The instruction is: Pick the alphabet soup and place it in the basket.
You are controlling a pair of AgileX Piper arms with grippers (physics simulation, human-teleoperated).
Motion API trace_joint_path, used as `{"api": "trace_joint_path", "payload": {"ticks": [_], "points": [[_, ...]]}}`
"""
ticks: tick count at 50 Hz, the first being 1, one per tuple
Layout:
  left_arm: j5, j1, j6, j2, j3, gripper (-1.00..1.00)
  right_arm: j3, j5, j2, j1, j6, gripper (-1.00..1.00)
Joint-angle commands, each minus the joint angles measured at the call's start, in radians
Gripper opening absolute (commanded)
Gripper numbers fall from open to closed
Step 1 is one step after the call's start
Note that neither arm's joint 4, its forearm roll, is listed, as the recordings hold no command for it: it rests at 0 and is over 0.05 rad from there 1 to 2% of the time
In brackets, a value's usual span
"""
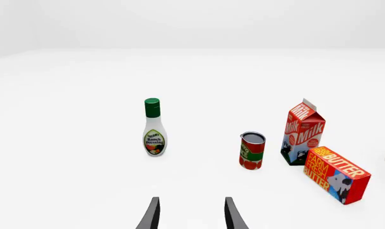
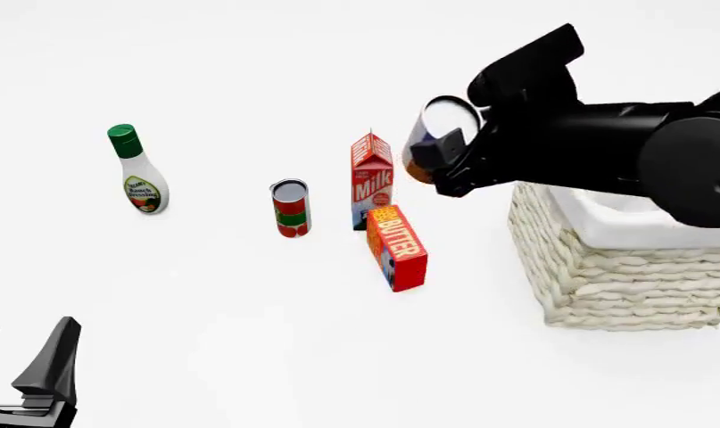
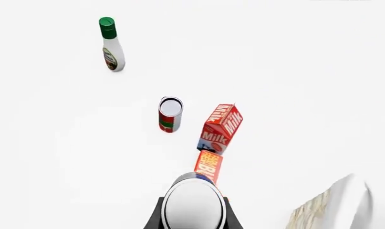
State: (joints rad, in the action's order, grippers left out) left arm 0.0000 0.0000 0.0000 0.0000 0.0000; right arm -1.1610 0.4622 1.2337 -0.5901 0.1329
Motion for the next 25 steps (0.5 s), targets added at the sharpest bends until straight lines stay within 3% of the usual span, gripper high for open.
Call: {"api": "trace_joint_path", "payload": {"ticks": [1, 19, 25], "points": [[0.000, 0.000, 0.000, 0.000, 0.000, 1.00, -0.038, 0.032, -0.052, 0.076, -0.029, -1.00], [0.000, 0.000, 0.000, 0.000, 0.000, 1.00, -0.080, 0.034, -0.046, 0.180, -0.015, -1.00], [0.000, 0.000, 0.000, 0.000, 0.000, 1.00, -0.096, 0.038, -0.032, 0.250, 0.015, -1.00]]}}
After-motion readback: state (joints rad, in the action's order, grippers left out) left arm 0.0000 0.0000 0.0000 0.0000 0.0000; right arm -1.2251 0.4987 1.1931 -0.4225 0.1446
